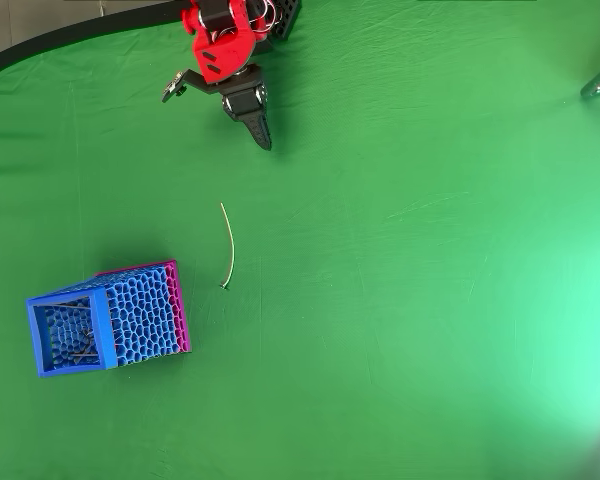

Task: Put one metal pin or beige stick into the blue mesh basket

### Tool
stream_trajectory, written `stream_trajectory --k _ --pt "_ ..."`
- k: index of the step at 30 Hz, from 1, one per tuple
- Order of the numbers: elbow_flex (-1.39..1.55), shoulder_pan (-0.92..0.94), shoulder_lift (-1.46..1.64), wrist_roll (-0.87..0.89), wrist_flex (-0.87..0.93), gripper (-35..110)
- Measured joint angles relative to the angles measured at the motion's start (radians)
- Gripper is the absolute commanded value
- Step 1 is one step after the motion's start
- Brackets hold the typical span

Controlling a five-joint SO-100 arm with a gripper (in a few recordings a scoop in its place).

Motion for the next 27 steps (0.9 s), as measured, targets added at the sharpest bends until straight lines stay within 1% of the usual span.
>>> stream_trajectory --k 27 --pt "0.000 0.000 0.000 -0.018 0.012 1"
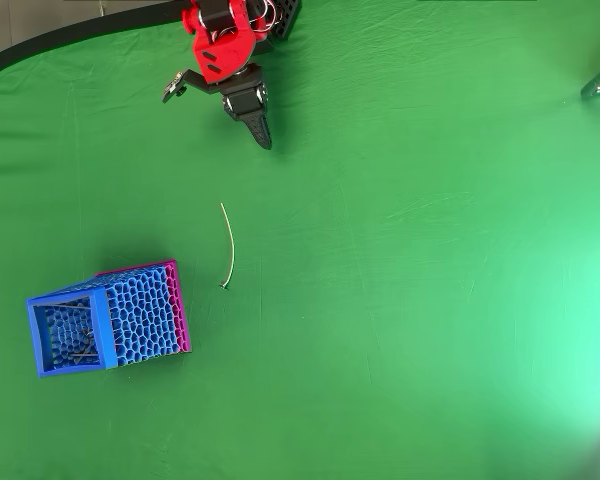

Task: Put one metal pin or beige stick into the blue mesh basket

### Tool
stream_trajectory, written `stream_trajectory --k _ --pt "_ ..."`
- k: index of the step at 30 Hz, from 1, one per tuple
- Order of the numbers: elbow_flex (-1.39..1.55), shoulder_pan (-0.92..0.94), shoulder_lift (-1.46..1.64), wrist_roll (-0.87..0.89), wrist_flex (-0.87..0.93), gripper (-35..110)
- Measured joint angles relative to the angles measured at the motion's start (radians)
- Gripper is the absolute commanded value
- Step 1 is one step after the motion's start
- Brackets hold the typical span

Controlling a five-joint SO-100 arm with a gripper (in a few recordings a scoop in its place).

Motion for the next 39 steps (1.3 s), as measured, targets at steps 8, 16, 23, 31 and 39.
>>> stream_trajectory --k 8,16,23,31,39 --pt "-0.002 0.000 0.000 0.023 0.000 0" --pt "-0.060 -0.009 -0.018 0.034 0.023 0" --pt "-0.175 -0.011 -0.236 0.055 -0.017 0" --pt "-0.436 -0.003 -0.531 0.084 -0.034 0" --pt "-0.845 0.115 -0.980 0.084 0.048 0"
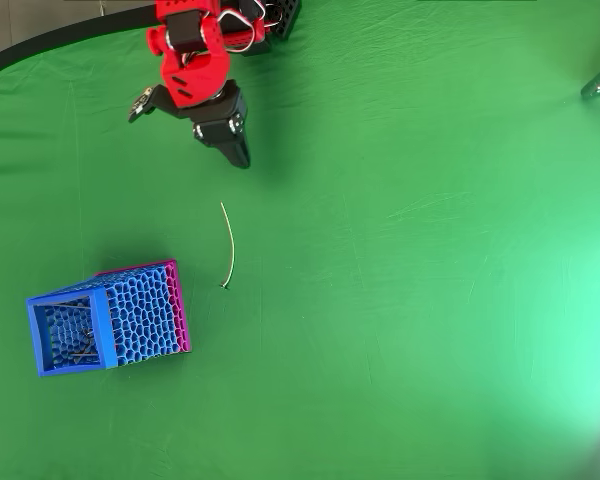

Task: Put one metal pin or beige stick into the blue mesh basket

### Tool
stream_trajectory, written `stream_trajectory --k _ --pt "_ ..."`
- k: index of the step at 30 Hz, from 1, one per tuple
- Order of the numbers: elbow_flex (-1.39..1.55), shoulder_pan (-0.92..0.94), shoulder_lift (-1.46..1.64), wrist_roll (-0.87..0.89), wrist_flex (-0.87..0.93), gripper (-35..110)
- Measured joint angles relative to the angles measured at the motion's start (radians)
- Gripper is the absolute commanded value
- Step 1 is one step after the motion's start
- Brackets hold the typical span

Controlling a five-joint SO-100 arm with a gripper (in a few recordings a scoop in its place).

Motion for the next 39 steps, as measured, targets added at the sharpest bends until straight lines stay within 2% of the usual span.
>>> stream_trajectory --k 8,20,30,39 --pt "-0.362 0.118 -0.411 -0.003 0.069 0" --pt "-0.769 0.221 -0.828 -0.011 0.190 0" --pt "-1.052 0.252 -1.051 -0.035 0.229 0" --pt "-1.378 0.250 -1.266 -0.058 0.350 0"
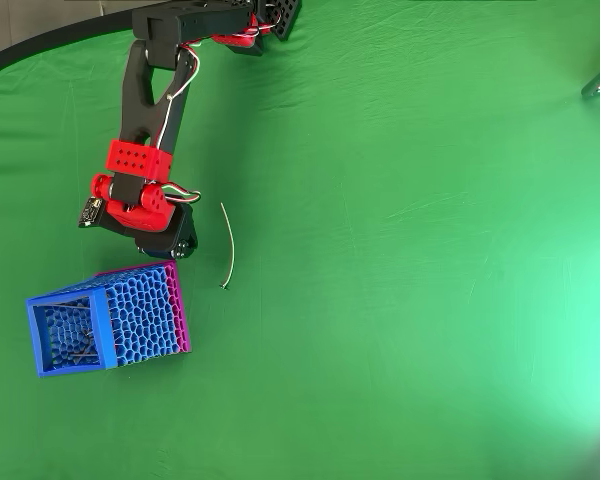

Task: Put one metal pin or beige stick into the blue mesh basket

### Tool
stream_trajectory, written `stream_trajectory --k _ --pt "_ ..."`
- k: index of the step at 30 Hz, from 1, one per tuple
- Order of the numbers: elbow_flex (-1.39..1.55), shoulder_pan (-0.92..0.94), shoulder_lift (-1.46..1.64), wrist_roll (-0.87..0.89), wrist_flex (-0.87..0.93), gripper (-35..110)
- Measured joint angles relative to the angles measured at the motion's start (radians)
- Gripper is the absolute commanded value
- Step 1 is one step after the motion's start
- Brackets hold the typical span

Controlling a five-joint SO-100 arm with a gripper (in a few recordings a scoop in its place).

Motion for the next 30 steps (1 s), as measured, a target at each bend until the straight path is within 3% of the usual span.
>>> stream_trajectory --k 30 --pt "-0.485 -0.049 -0.405 -0.137 0.009 7"
